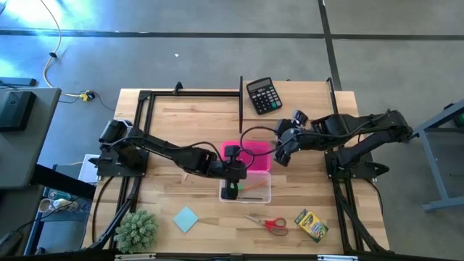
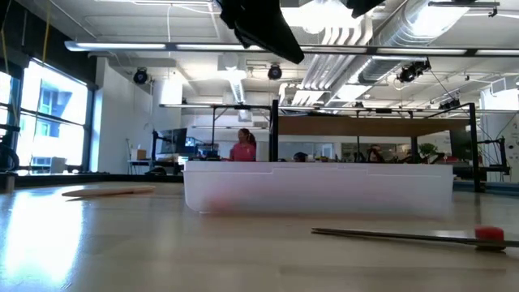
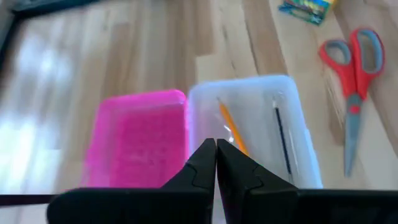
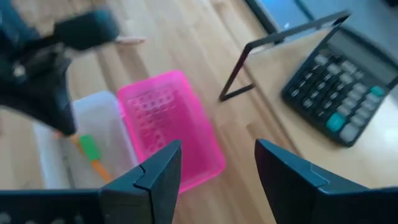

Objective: Pack school essentials
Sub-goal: Put the red scissors into the supply box, then put the white pen into the supply box

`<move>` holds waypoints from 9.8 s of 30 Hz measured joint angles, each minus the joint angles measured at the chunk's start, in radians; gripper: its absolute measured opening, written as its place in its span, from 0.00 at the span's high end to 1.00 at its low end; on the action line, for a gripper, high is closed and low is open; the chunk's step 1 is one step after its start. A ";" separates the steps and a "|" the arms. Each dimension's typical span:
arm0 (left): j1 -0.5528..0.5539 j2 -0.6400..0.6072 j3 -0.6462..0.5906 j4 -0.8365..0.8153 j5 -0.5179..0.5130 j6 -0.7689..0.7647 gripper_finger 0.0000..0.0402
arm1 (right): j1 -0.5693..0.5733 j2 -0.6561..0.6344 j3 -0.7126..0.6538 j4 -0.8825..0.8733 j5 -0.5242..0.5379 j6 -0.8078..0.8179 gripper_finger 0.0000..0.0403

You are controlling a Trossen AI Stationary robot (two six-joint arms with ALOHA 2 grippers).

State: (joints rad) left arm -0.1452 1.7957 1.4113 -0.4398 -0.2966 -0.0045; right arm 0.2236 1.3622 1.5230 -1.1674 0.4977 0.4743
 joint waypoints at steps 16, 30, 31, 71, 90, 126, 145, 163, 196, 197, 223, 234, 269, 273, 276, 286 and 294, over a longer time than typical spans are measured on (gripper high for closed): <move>-0.001 -0.213 -0.262 0.017 -0.029 -0.144 0.99 | 0.265 0.181 0.001 -0.133 -0.001 0.253 0.52; -0.001 -0.381 -0.536 0.203 -0.021 -0.224 0.99 | 0.468 0.392 0.000 -0.122 -0.142 0.507 0.52; -0.001 -0.387 -0.541 0.207 -0.021 -0.228 0.99 | 0.480 0.404 0.000 -0.119 -0.148 0.524 0.52; -0.006 -0.404 -0.549 0.225 0.005 -0.202 0.99 | 0.481 0.441 -0.051 -0.312 -0.296 0.340 0.52; -0.006 -0.403 -0.548 0.220 -0.002 -0.202 0.99 | 0.484 0.018 -0.577 0.564 -0.315 0.561 0.52; -0.006 -0.403 -0.548 0.218 -0.002 -0.205 0.99 | 0.561 0.500 -0.323 0.526 -0.413 0.500 0.66; -0.006 -0.403 -0.548 0.220 -0.002 -0.220 0.99 | 0.562 0.575 -0.320 0.528 -0.415 0.512 0.79; 0.058 -0.403 -0.548 0.131 0.068 -0.229 0.99 | 0.595 0.522 -0.327 0.574 -0.466 0.495 0.94; 0.084 -0.446 -0.660 0.069 0.069 -0.254 0.99 | 0.290 0.372 -0.324 0.505 -0.156 0.147 0.95; 0.084 -0.451 -0.660 0.071 0.069 -0.254 0.99 | 0.282 0.372 -0.324 0.506 -0.164 0.128 0.95; 0.085 -0.462 -0.660 0.079 0.113 -0.280 0.99 | 0.225 0.432 -0.323 0.499 -0.266 0.067 0.95; 0.085 -0.462 -0.660 0.078 0.113 -0.281 0.99 | 0.219 0.432 -0.323 0.499 -0.262 0.049 0.75; 0.085 -0.461 -0.660 -0.111 0.103 -0.629 0.62 | 0.174 0.259 -0.323 0.303 -0.020 0.010 0.71; 0.085 -0.461 -0.660 -0.119 0.076 -0.682 0.65 | 0.155 0.258 -0.323 0.288 -0.028 -0.011 0.71; 0.085 -0.461 -0.660 -0.159 0.048 -0.741 0.66 | 0.145 0.258 -0.323 0.274 -0.028 -0.006 0.71; 0.086 -0.458 -0.692 -0.217 -0.010 -0.878 0.67 | 0.142 0.258 -0.323 0.267 -0.029 -0.011 0.71; 0.086 -0.457 -0.759 -0.165 -0.010 -0.947 0.67 | 0.142 0.258 -0.323 0.267 -0.029 -0.011 0.71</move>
State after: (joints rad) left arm -0.0593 1.3388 0.6528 -0.6048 -0.3069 -0.9519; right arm 0.3660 1.6207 1.1995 -0.9009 0.4686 0.4629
